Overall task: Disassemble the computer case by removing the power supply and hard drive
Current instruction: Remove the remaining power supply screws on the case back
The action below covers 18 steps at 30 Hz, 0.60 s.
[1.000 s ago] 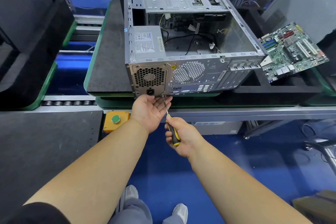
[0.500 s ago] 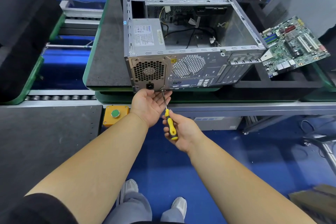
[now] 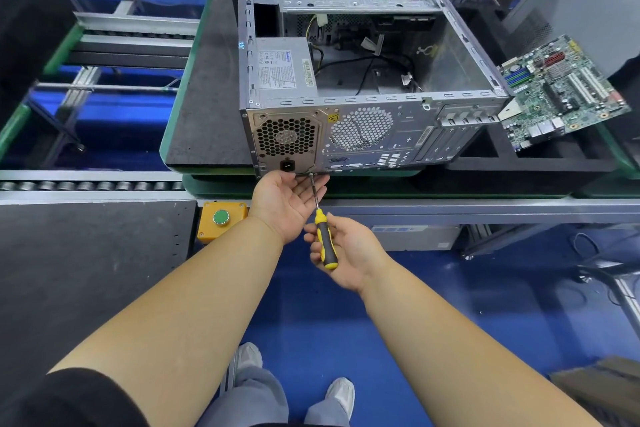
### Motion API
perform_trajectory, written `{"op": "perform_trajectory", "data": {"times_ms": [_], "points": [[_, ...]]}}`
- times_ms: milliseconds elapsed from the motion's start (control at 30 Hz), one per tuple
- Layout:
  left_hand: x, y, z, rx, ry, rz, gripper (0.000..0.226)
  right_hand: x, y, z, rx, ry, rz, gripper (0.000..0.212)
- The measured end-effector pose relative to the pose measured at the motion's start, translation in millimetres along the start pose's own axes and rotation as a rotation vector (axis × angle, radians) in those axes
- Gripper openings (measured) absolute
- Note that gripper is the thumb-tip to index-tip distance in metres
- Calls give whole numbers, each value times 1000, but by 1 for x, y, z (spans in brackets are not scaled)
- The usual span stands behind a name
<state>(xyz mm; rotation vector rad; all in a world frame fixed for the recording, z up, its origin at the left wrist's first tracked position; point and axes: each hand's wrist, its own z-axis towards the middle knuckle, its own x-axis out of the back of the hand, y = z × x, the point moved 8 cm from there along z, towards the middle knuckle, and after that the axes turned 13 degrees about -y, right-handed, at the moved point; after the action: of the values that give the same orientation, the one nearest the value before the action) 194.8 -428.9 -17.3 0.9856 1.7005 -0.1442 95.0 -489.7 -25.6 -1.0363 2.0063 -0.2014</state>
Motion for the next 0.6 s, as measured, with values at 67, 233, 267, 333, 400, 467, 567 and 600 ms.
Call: {"op": "perform_trajectory", "data": {"times_ms": [67,233,267,333,400,467,567,600], "points": [[0,0,0,0,-3,3,37,2,-1,0,21,26,-27,39],[0,0,1,-2,-9,7,37,13,-3,-3,32,143,-142,29],[0,0,1,-1,-10,8,37,14,-3,-3,27,154,-138,27],[0,0,1,0,-11,12,35,15,-4,-2,30,169,-121,22],[-1,0,2,2,-9,16,34,13,-4,-1,43,147,-78,18],[-1,0,2,3,-6,14,34,9,-3,0,38,107,-20,18],[0,0,1,1,-3,6,36,4,0,-1,8,51,39,31],[0,0,1,0,-3,7,36,4,0,-1,2,41,45,36]]}}
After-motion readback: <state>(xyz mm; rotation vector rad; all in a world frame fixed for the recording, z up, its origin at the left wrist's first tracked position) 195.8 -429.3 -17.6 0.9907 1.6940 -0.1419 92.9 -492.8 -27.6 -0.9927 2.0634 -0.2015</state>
